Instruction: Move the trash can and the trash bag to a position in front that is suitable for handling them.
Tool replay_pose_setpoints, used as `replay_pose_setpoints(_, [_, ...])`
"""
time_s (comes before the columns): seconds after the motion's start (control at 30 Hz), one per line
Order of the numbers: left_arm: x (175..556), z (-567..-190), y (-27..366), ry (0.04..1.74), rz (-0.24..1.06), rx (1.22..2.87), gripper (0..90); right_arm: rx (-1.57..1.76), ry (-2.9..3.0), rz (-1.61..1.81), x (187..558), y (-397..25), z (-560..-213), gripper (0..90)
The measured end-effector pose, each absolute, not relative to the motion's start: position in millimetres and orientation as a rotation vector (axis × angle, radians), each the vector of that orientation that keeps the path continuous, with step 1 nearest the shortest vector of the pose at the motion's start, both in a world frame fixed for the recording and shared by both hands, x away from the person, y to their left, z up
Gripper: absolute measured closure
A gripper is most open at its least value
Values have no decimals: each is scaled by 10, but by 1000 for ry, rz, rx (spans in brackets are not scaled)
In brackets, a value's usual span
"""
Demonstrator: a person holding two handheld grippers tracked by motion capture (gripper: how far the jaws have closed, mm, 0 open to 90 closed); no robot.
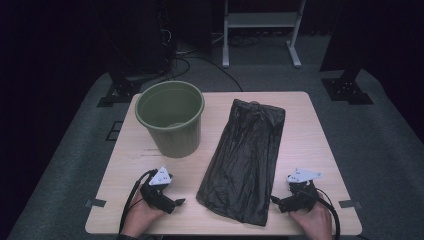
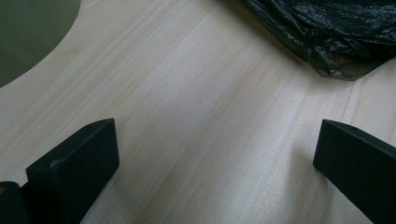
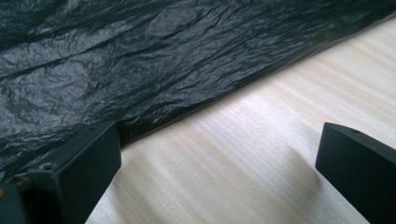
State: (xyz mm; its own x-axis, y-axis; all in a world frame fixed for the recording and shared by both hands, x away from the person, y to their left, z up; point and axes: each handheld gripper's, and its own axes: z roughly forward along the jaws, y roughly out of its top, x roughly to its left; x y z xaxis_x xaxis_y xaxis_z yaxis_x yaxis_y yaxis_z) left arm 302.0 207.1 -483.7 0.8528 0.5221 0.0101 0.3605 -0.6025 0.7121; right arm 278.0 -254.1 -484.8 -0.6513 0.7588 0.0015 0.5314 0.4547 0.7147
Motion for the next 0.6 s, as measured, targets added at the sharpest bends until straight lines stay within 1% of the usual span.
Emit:
replay_pose_setpoints(0.23, [3020, -4837, 2071, 639, 281, 2279, 0, 1131, 2362, 1085, 2768, -2604, -4772, 0])
replay_pose_setpoints(0.5, [3013, -4837, 2074, 646, 285, 2277, 0, 1111, 2365, 1164, 2746, -2493, -4662, 0])
replay_pose_setpoints(0.53, [3013, -4837, 2073, 647, 285, 2277, 0, 1105, 2372, 1163, 2751, -2465, -4659, 7])
replay_pose_setpoints(0.6, [3013, -4837, 2074, 647, 285, 2277, 0, 1094, 2389, 1178, 2765, -2419, -4663, 48])
